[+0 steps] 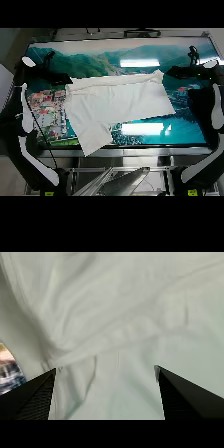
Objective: Fold the shirts.
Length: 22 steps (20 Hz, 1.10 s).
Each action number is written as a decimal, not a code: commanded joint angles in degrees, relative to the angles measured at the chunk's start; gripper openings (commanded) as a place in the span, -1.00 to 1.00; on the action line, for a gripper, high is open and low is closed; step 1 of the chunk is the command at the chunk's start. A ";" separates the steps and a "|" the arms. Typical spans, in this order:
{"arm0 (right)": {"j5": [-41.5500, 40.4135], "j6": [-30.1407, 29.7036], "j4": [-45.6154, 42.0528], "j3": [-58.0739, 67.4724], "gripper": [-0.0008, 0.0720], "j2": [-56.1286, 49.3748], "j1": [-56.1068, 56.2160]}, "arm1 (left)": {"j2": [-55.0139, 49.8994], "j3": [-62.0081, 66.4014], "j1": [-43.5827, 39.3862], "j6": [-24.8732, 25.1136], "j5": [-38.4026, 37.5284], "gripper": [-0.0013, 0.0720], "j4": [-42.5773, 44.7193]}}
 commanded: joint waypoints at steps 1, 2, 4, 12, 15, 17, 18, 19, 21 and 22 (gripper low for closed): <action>17.00 4.81 -8.94 -0.72 0.02 4.90 -3.78 | 5.99 -7.76 1.29 -3.74 -7.19 0.97 -0.11; 20.44 4.85 -9.44 -2.19 0.02 5.73 -4.35 | 8.13 -12.28 1.27 -3.91 -8.33 0.97 -0.09; 22.47 4.79 -9.53 -8.33 0.02 8.17 -5.09 | 13.25 -23.80 1.27 -3.89 -8.31 0.97 -0.07; 18.86 3.67 -10.38 -22.73 0.02 12.28 -7.15 | 31.63 -59.89 2.51 -4.13 -1.25 0.97 0.22; 16.70 3.52 -10.34 -22.75 0.02 12.28 -7.15 | 35.15 -67.34 2.40 -4.13 0.55 0.96 -0.66; 15.10 3.50 -10.34 -22.75 0.02 12.24 -7.13 | 36.46 -72.15 2.36 -3.21 2.67 0.96 -5.51; 14.49 3.50 -10.25 -22.75 0.02 12.17 -7.13 | 36.70 -74.38 2.34 -1.92 4.55 0.95 -8.90; 14.29 3.50 -10.19 -22.75 0.02 12.09 -7.13 | 36.59 -76.08 2.34 -0.22 6.38 0.94 -12.31; 14.29 3.50 -10.19 -22.75 0.02 11.98 -7.13 | 35.23 -78.44 2.34 3.30 10.10 0.94 -18.27; 14.29 3.50 -10.19 -22.75 0.02 11.98 -7.13 | 34.10 -79.08 2.34 4.15 11.37 0.94 -19.91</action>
